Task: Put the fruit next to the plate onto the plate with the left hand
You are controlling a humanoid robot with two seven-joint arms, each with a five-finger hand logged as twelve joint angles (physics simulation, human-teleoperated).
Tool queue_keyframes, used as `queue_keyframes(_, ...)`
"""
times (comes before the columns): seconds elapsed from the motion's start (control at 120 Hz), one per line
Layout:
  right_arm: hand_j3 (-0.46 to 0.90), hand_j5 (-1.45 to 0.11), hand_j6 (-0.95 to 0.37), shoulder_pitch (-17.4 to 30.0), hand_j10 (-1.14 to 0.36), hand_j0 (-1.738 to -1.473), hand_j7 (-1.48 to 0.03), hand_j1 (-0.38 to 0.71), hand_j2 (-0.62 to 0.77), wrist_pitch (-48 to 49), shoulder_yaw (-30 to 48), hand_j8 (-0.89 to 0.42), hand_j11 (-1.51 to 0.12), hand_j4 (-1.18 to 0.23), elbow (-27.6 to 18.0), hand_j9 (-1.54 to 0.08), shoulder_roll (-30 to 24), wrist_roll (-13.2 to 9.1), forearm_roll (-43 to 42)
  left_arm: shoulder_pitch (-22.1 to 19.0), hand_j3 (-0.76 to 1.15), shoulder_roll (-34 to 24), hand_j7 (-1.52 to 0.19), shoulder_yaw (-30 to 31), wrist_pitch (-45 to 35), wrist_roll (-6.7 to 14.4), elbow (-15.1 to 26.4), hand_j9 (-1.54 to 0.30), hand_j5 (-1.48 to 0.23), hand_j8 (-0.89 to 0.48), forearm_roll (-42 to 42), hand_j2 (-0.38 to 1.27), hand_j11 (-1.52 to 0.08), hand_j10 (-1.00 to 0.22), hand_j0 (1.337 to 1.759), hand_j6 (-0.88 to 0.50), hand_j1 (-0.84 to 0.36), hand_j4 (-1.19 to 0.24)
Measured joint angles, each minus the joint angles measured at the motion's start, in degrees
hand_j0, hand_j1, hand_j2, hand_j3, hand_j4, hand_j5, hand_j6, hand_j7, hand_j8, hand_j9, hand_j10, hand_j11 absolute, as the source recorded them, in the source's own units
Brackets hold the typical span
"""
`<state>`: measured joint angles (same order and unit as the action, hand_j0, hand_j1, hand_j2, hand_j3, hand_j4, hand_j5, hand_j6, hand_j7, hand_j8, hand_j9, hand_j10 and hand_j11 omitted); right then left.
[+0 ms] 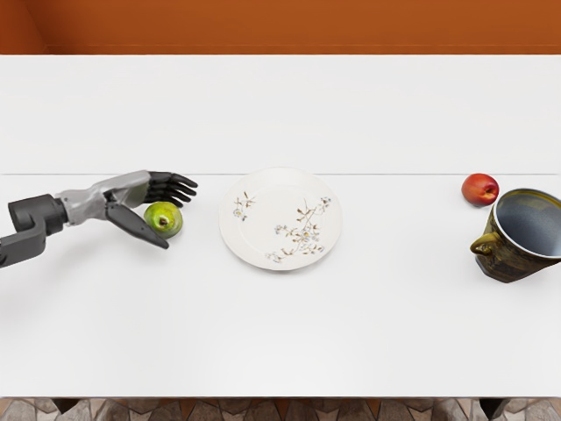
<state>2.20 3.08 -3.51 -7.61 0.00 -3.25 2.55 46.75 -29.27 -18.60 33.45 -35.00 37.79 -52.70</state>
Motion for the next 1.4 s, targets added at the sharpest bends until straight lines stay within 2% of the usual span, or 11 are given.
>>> queue_keyframes(0.583,0.00,-0.03,-0.02,0.0,-0.02,-1.658,-0.03,-0.32,0.00,0.0,0.0,-0.02,-0.03,-0.02,0.0,-0.03,0.0,0.0,0.0,-0.1,0.00,0.0,-0.56,0.8,0.0,0.0,-0.2,-0.56,-0.56,-0.44,-0.4,0.09,-0.56,-0.44,1.658,-0.44,-0.16,-0.44)
queue_keyframes(0.658,0.00,-0.03,-0.02,0.0,-0.02,-1.658,-0.03,-0.32,0.00,0.0,0.0,-0.02,-0.03,-0.02,0.0,-0.03,0.0,0.0,0.0,0.0,0.00,0.0,-0.60,1.1,0.1,0.0,-0.2,-0.60,-0.60,-0.46,-0.3,0.04,-0.61,-0.40,1.657,-0.46,-0.18,-0.46)
queue_keyframes(0.842,0.00,-0.03,-0.02,0.0,-0.02,-1.658,-0.03,-0.32,0.00,0.0,0.0,-0.02,-0.03,-0.02,0.0,-0.03,0.0,0.0,0.0,-0.1,0.00,0.0,-0.66,1.6,0.3,-0.1,-0.2,-0.67,-0.66,-0.39,0.1,-0.03,-0.70,-0.33,1.655,-0.52,-0.21,-0.52)
queue_keyframes(0.992,0.00,-0.03,-0.02,0.0,-0.02,-1.658,-0.03,-0.32,0.00,0.0,0.0,-0.02,-0.03,-0.02,0.0,-0.03,0.0,0.0,0.0,0.3,0.00,-0.1,-0.77,2.7,0.7,-0.1,-0.2,-0.79,-0.77,-0.31,0.3,0.03,-0.80,-0.25,1.653,-0.55,-0.27,-0.56)
queue_keyframes(1.075,0.00,-0.03,-0.02,0.0,-0.02,-1.658,-0.03,-0.32,-0.01,0.0,0.0,-0.02,-0.03,-0.02,0.0,-0.03,0.0,0.0,0.0,0.5,0.00,0.0,-0.84,3.3,0.9,-0.1,-0.2,-0.85,-0.84,-0.23,0.6,0.10,-0.96,-0.15,1.651,-0.55,-0.31,-0.57)
queue_keyframes(1.133,0.00,-0.03,-0.02,0.0,-0.02,-1.658,-0.03,-0.32,-0.01,0.0,0.0,-0.02,-0.03,-0.02,0.0,-0.03,0.0,0.0,0.0,0.5,0.00,0.0,-0.86,3.7,1.0,-0.1,-0.2,-0.86,-0.86,-0.24,0.8,0.16,-1.04,-0.09,1.652,-0.54,-0.32,-0.60)
queue_keyframes(1.192,0.00,-0.03,-0.02,0.0,-0.02,-1.658,-0.03,-0.32,-0.01,0.0,0.0,-0.02,-0.03,-0.02,0.0,-0.03,0.0,0.0,0.0,0.5,0.00,-0.3,-0.88,3.9,1.1,-0.2,-0.1,-0.89,-0.89,-0.20,1.1,0.22,-0.81,-0.19,1.652,-0.52,-0.36,-0.62)
queue_keyframes(1.25,0.00,-0.03,-0.02,0.0,-0.02,-1.658,-0.03,-0.32,0.00,0.0,0.0,-0.02,-0.03,-0.02,0.0,-0.03,0.0,0.0,0.0,0.6,0.00,-0.3,-0.90,4.1,1.2,-0.3,-0.1,-0.92,-0.91,-0.21,1.3,0.18,-0.86,-0.18,1.651,-0.50,-0.35,-0.64)
queue_keyframes(1.308,0.00,-0.03,-0.02,0.0,-0.02,-1.658,-0.03,-0.32,0.00,0.0,0.0,-0.02,-0.03,-0.02,0.0,-0.03,0.0,0.0,0.0,0.5,0.00,-0.5,-0.92,4.2,1.2,-0.4,-0.1,-0.95,-0.93,-0.22,1.4,0.16,-0.75,-0.23,1.651,-0.50,-0.34,-0.66)
queue_keyframes(1.358,0.00,-0.03,-0.02,0.0,-0.02,-1.658,-0.03,-0.32,0.00,0.0,0.0,-0.02,-0.03,-0.02,0.0,-0.03,0.0,0.0,0.0,0.5,0.00,-0.5,-0.93,4.2,1.2,-0.5,-0.1,-0.96,-0.95,-0.22,1.5,0.09,-0.77,-0.21,1.650,-0.49,-0.32,-0.69)
queue_keyframes(1.4,0.00,-0.03,-0.02,0.0,-0.02,-1.658,-0.03,-0.32,0.00,0.0,0.0,-0.02,-0.03,-0.02,0.0,-0.03,0.0,0.0,0.0,0.5,0.00,-0.5,-0.95,4.4,1.2,-0.5,0.0,-0.98,-0.96,-0.21,1.4,0.12,-0.78,-0.20,1.650,-0.49,-0.34,-0.71)
